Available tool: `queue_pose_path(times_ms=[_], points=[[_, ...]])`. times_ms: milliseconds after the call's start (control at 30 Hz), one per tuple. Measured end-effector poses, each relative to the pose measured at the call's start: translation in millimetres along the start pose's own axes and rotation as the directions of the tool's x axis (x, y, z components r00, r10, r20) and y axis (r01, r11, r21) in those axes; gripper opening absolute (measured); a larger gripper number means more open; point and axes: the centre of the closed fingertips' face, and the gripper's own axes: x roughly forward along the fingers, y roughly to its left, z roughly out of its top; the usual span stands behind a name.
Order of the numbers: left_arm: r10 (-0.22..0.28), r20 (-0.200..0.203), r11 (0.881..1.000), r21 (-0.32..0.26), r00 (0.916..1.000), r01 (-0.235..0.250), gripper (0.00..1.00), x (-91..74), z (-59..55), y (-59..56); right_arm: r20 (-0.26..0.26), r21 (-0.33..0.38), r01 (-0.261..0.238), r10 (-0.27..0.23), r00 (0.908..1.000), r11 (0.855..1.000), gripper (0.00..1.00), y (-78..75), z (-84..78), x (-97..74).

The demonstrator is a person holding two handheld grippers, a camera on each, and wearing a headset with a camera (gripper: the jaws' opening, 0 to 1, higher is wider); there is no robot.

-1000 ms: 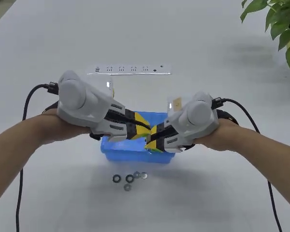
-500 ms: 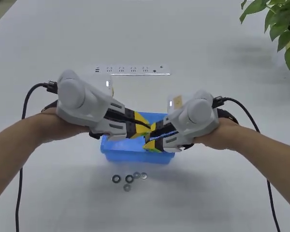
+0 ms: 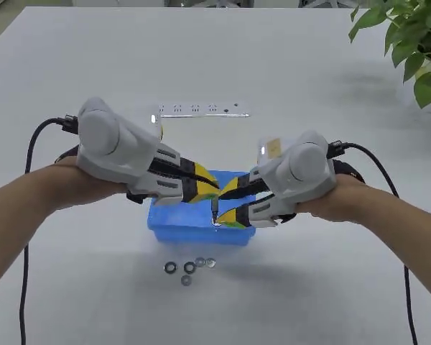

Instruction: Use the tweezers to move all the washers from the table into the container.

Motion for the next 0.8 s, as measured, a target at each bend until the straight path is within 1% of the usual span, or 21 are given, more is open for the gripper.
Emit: queue_pose_path(times_ms=[200,400,533,600,800], points=[[0.004,-0.001,1.000,0.002,1.0000,-0.004,0.06,-5.6,4.9,-2.8,0.000,0.012,0.025,-0.025,0.9997,1.000,0.29,1.2,1.4,-12.6],[0.009,0.003,1.000,0.002,1.0000,-0.009,0.06,-10.9,10.3,-5.1,-0.008,0.025,0.048,-0.048,0.9988,0.999,0.33,4.4,-0.6,-25.5],[0.009,0.005,1.000,0.004,0.9999,-0.009,0.06,-14.1,13.8,-8.5,-0.015,0.037,0.049,-0.049,0.9987,0.998,0.37,9.5,-2.6,-32.1],[0.007,0.008,1.000,0.005,0.9999,-0.007,0.06,-15.6,15.5,-10.8,-0.016,0.036,0.052,-0.052,0.9985,0.998,0.37,12.0,-3.6,-35.1],[0.010,0.010,1.000,-0.001,0.9999,-0.010,0.06,-20.9,18.6,-14.8,-0.006,0.064,0.061,-0.060,0.9982,0.996,0.43,17.9,-6.0,-41.4]])
